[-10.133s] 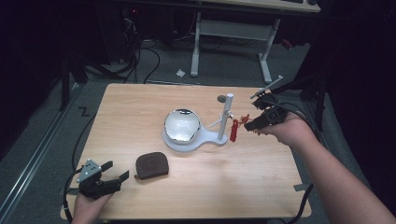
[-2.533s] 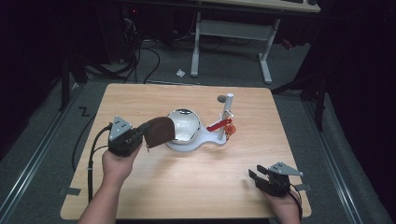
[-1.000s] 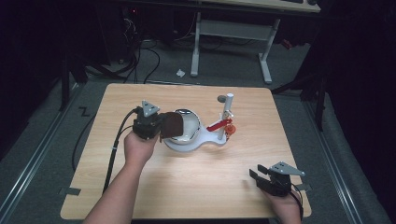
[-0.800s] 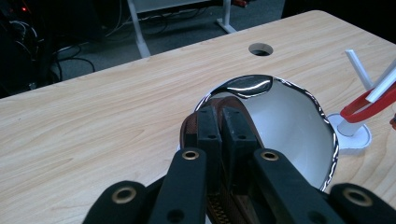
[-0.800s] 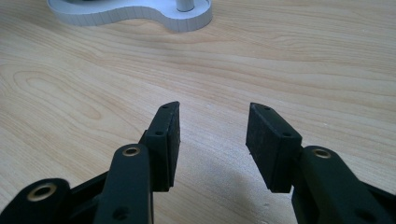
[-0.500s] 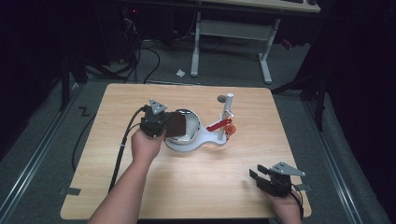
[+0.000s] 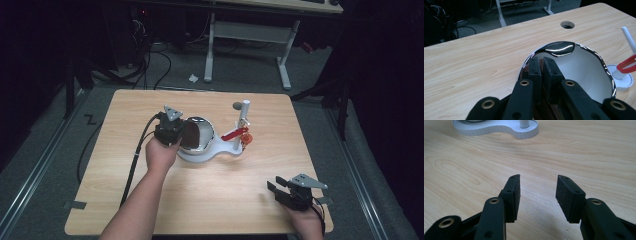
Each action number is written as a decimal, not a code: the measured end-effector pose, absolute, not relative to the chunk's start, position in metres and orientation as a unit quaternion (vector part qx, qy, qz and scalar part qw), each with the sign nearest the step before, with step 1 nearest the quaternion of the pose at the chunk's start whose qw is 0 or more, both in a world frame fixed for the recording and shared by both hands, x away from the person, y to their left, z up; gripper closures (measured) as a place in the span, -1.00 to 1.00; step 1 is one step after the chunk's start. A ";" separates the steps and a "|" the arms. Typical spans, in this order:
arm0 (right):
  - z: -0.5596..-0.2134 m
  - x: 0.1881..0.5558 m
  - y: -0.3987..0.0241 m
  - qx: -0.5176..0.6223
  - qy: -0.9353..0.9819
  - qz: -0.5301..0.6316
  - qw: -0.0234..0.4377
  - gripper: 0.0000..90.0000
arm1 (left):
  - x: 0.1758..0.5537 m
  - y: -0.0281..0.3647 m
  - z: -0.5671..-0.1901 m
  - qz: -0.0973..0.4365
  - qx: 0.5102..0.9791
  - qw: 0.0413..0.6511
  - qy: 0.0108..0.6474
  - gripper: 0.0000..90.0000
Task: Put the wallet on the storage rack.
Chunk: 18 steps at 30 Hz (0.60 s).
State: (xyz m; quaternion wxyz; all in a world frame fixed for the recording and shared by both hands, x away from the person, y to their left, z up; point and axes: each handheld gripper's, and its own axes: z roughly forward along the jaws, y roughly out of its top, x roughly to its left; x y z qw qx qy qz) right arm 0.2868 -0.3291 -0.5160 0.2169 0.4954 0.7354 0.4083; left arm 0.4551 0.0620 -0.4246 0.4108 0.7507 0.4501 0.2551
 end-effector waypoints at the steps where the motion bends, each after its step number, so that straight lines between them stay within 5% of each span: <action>1: -0.516 0.287 -0.329 0.495 0.735 0.408 0.217 0.22 | 0.455 0.062 -0.424 0.257 0.749 0.412 0.451 0.86; 14: -0.518 0.288 -0.329 0.494 0.737 0.407 0.216 0.21 | 0.446 0.068 -0.412 0.250 0.737 0.454 0.435 0.20; 18: -0.518 0.288 -0.328 0.496 0.736 0.406 0.217 0.20 | 0.439 0.073 -0.407 0.244 0.736 0.466 0.426 0.16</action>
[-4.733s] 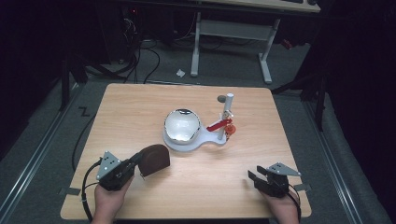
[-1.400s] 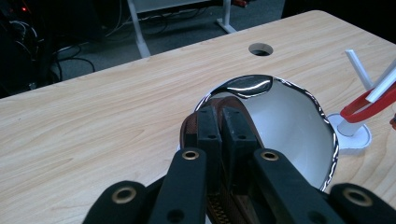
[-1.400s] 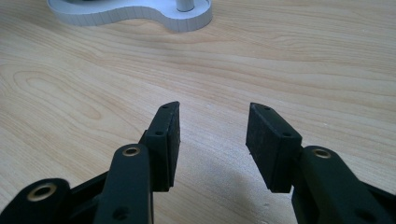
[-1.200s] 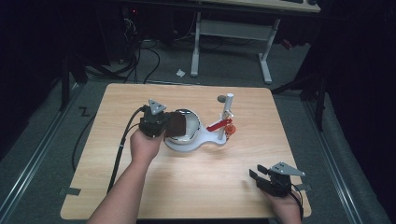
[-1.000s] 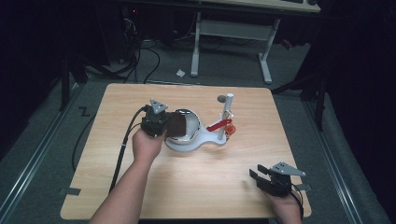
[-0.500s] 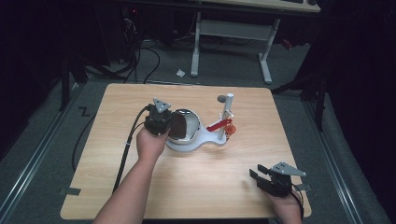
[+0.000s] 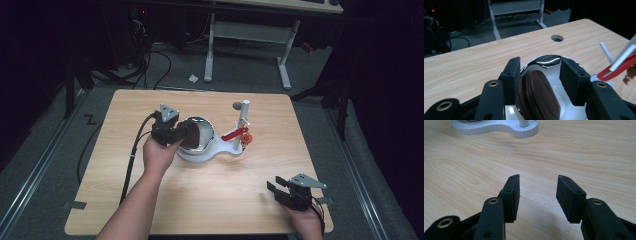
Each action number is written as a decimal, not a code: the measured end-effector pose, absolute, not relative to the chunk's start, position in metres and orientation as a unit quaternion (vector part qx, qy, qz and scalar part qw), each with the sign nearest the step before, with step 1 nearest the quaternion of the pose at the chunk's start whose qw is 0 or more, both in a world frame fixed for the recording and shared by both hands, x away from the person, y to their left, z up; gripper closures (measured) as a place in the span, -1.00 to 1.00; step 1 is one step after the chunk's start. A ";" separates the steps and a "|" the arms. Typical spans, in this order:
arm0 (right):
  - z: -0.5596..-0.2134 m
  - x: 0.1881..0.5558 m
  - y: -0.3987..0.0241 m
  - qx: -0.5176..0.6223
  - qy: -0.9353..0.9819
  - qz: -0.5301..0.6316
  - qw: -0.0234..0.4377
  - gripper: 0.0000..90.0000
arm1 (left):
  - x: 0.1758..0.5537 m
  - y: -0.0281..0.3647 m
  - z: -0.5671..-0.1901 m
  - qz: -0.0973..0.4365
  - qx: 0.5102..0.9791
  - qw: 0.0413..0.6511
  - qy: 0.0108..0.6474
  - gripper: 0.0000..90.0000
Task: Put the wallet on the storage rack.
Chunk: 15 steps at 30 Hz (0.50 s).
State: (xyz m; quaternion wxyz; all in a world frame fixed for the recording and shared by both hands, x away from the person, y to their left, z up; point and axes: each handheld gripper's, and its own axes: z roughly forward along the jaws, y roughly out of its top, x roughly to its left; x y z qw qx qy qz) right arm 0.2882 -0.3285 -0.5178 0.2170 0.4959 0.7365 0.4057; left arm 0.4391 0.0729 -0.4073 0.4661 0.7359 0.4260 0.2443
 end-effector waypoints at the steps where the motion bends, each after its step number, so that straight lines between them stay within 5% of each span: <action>1: -0.518 0.288 -0.328 0.494 0.738 0.405 0.218 0.20 | 0.438 0.075 -0.407 0.240 0.736 0.469 0.425 0.16; 15: -0.520 0.289 -0.324 0.493 0.741 0.401 0.218 0.15 | 0.407 0.117 -0.421 0.208 0.725 0.500 0.426 0.03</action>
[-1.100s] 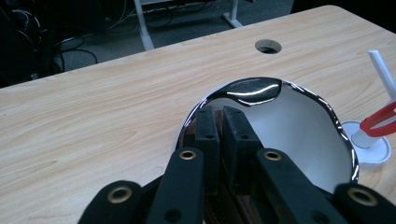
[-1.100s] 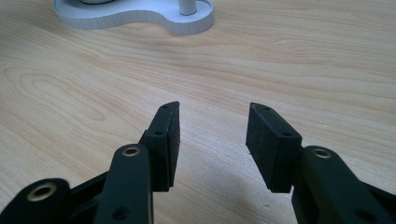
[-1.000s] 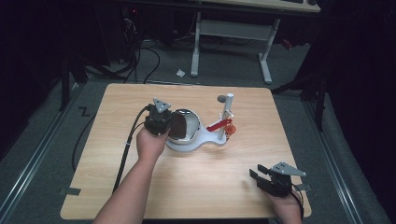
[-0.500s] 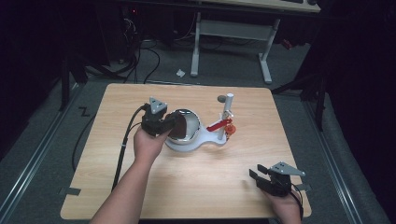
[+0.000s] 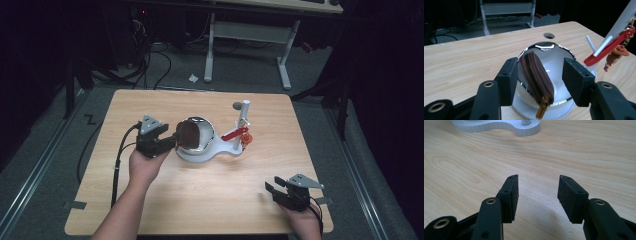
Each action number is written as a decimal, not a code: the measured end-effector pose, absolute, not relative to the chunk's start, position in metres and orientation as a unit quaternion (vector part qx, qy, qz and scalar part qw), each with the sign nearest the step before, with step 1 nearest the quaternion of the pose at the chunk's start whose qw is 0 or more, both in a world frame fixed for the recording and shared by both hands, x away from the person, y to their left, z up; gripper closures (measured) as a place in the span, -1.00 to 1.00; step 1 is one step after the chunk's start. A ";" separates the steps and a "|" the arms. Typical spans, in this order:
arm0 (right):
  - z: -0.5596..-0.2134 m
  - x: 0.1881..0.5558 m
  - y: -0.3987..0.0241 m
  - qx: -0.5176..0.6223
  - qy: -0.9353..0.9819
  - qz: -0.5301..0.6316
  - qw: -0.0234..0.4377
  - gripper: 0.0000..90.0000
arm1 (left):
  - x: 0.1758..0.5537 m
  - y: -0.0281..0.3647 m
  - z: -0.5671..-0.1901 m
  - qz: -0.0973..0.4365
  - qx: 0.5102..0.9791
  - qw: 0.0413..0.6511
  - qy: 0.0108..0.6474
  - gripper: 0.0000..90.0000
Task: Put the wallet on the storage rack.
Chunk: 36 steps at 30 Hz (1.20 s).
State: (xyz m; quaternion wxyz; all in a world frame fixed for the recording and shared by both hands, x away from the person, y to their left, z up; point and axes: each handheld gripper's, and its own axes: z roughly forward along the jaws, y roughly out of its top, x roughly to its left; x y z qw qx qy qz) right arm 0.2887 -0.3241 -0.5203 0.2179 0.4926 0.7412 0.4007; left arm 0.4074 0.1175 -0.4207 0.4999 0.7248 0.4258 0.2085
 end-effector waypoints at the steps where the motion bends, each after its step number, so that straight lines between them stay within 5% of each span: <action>1: -0.521 0.289 -0.324 0.492 0.741 0.401 0.218 0.14 | 0.405 0.121 -0.423 0.208 0.725 0.501 0.425 0.02; 25: -0.526 0.289 -0.318 0.490 0.751 0.384 0.220 0.10 | 0.336 0.198 -0.528 0.178 0.757 0.457 0.432 -0.19; 29: -0.526 0.288 -0.318 0.492 0.750 0.381 0.224 0.10 | 0.325 0.205 -0.533 0.182 0.794 0.412 0.409 -0.22; 36: -0.526 0.290 -0.314 0.499 0.747 0.377 0.227 0.10 | 0.330 0.206 -0.534 0.165 0.793 0.419 0.410 -0.22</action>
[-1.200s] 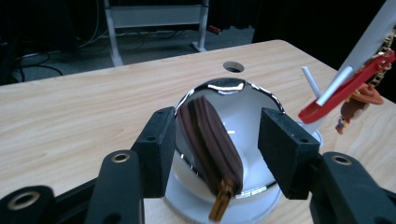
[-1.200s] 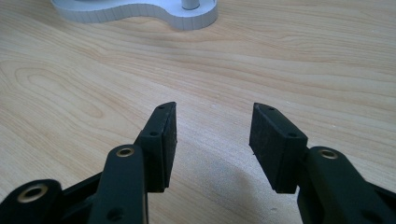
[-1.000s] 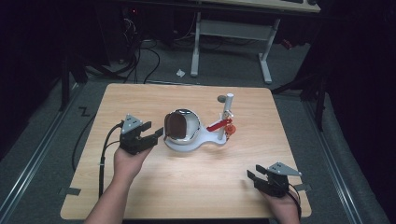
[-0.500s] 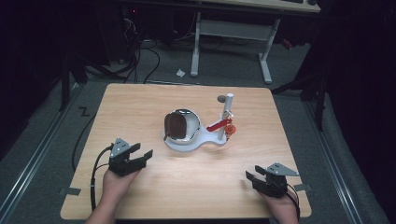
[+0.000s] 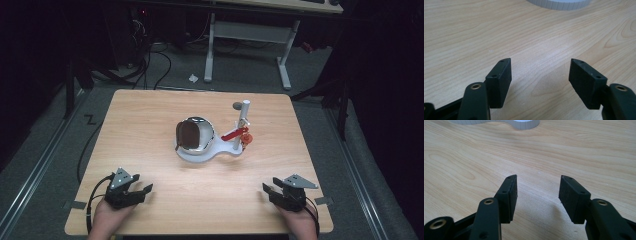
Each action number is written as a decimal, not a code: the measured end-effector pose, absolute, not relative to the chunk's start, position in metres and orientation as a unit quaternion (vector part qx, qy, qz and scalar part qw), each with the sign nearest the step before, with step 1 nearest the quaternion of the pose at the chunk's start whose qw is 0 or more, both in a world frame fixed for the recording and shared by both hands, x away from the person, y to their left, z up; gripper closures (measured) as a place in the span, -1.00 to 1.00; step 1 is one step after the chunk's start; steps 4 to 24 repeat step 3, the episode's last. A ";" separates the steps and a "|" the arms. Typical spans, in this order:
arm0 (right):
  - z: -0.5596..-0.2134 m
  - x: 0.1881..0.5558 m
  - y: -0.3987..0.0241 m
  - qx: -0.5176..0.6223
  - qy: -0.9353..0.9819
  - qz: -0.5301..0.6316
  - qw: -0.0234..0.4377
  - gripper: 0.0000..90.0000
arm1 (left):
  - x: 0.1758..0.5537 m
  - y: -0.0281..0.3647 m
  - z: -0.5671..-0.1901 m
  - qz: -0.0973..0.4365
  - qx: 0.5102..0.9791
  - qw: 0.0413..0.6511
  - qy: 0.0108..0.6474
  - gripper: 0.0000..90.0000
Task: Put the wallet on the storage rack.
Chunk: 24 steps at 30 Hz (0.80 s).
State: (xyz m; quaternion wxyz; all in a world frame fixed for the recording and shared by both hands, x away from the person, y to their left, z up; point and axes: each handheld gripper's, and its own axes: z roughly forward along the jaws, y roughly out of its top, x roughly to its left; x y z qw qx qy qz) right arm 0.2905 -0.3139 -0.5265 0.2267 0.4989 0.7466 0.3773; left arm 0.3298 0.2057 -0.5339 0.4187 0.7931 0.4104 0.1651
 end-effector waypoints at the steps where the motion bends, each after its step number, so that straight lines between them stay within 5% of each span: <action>1: -0.527 0.291 -0.313 0.498 0.748 0.375 0.228 0.09 | 0.330 0.206 -0.534 0.164 0.793 0.418 0.411 -0.22; 24: -0.527 0.291 -0.310 0.495 0.751 0.373 0.227 0.09 | 0.330 0.207 -0.534 0.163 0.791 0.421 0.413 -0.23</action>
